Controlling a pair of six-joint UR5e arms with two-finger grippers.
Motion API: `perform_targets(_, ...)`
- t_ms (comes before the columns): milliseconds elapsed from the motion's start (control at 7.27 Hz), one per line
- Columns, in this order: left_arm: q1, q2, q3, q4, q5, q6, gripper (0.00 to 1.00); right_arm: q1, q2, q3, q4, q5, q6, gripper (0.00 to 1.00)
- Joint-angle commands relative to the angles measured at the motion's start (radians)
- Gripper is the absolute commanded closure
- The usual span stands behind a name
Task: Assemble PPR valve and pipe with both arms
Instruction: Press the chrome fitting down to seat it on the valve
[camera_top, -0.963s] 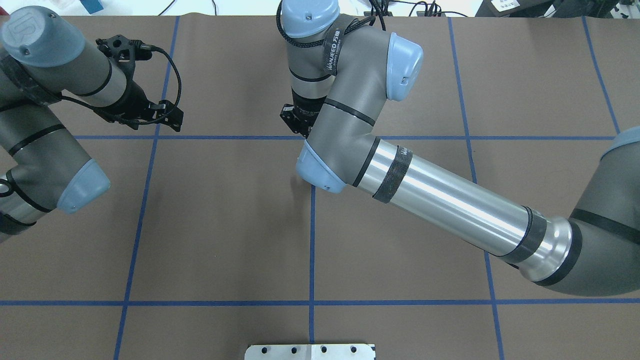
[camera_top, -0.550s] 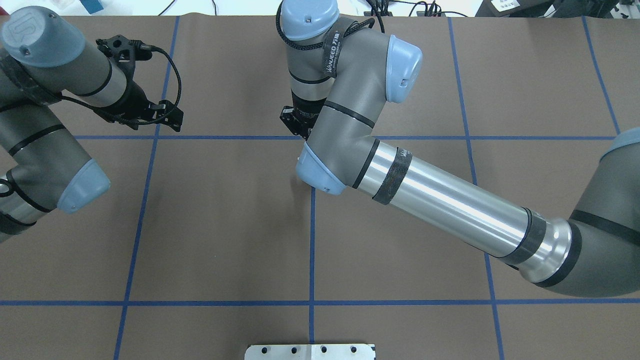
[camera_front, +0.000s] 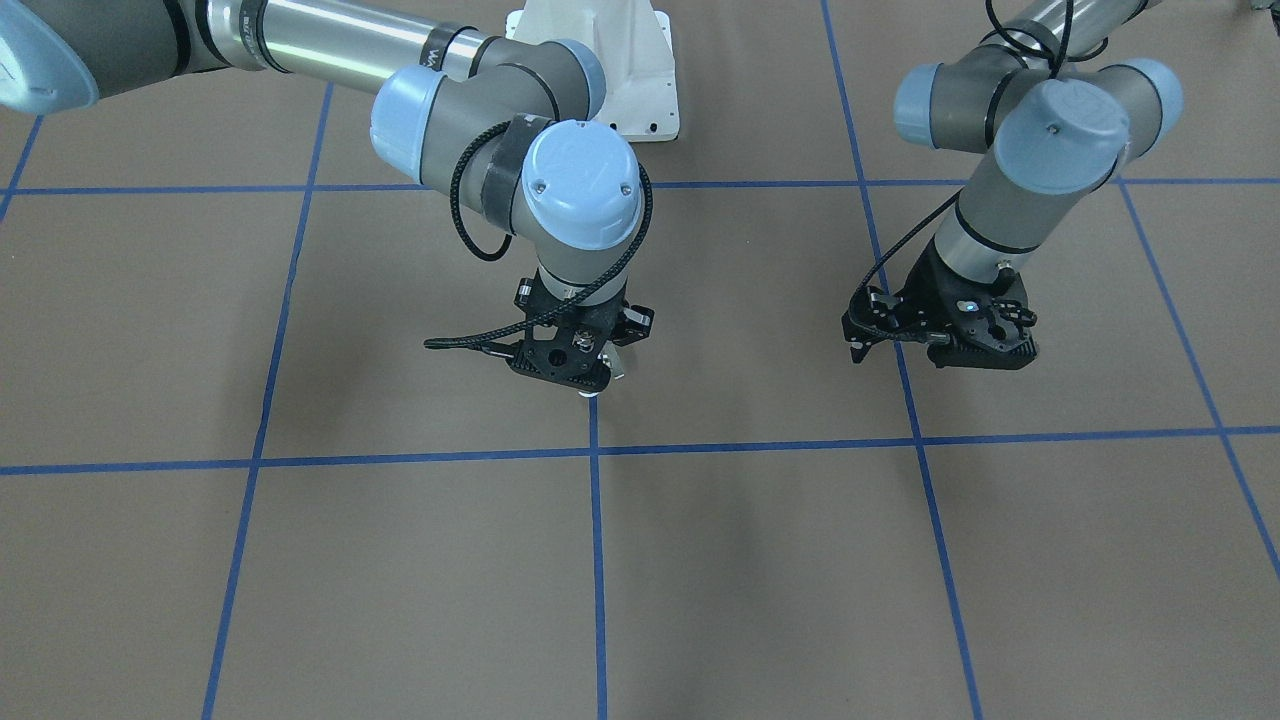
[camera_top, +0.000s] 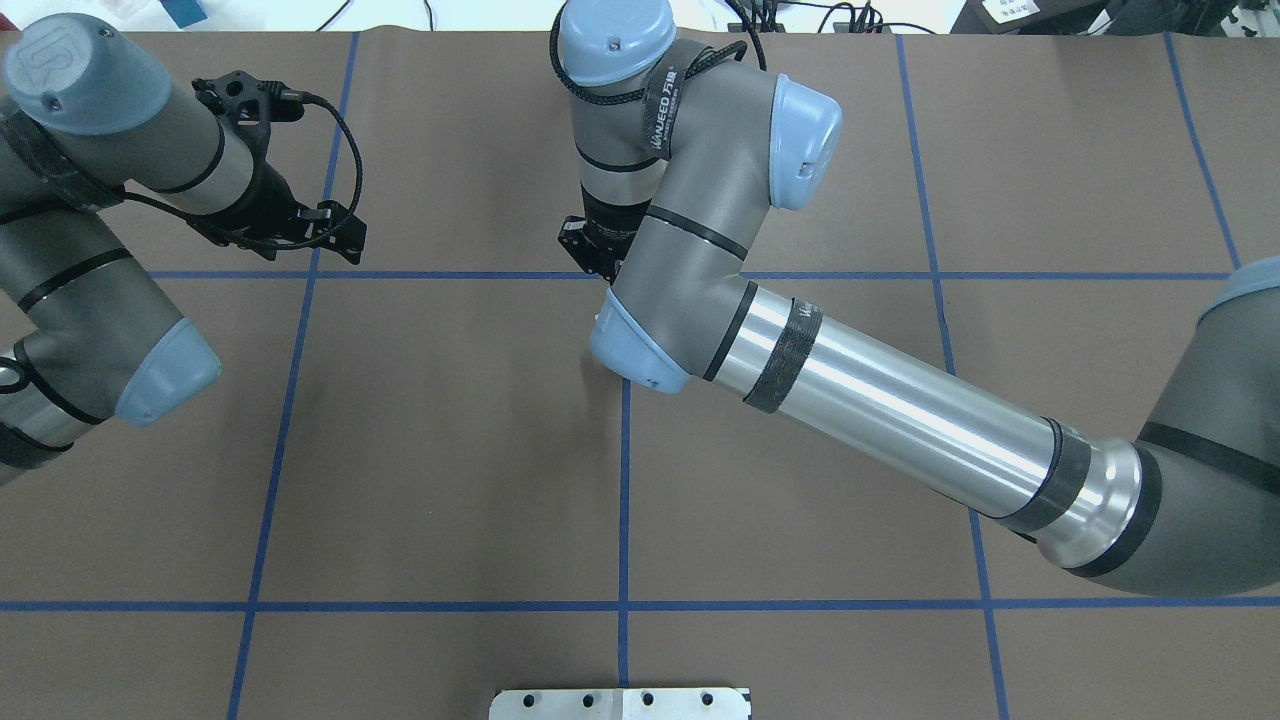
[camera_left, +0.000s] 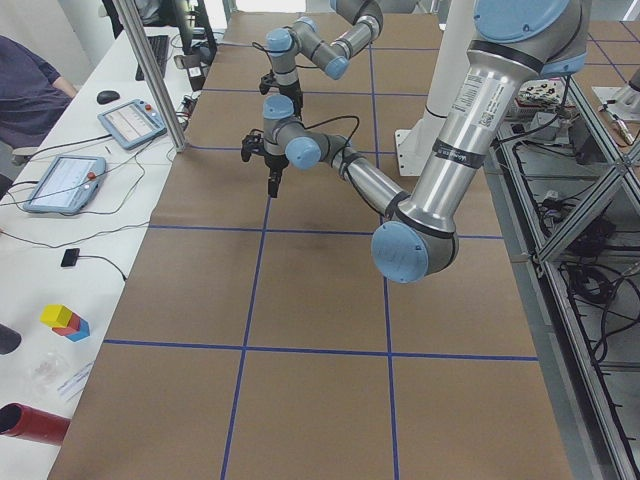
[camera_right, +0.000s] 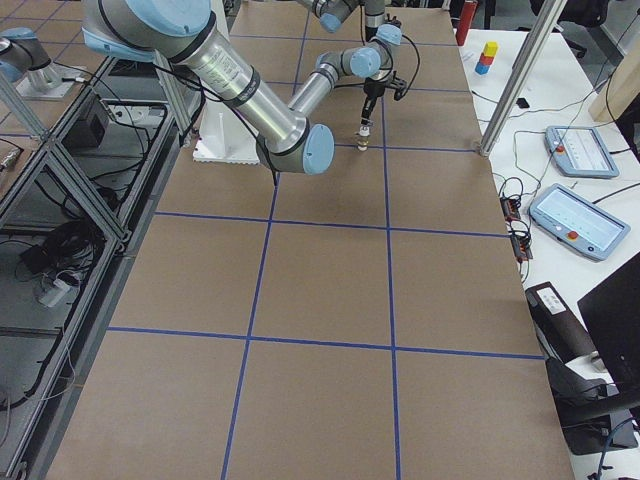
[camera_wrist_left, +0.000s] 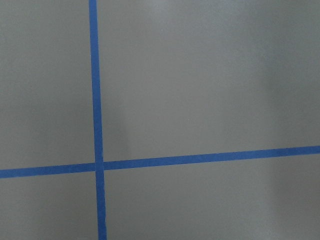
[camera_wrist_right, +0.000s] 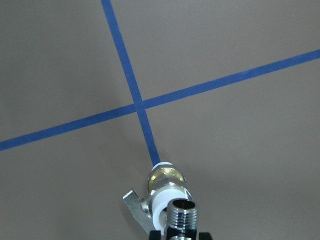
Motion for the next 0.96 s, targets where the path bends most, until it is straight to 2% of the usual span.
perform_targets(0, 0.000, 0.000, 0.003, 0.001, 0.000, 0.000, 0.00, -0.003, -0.001, -0.001, 0.001, -0.001, 0.000, 1.00)
perform_targets(825, 0.000, 0.000, 0.003, -0.001, 0.000, -0.002, 0.00, -0.003, -0.013, -0.005, 0.021, -0.002, -0.002, 1.00)
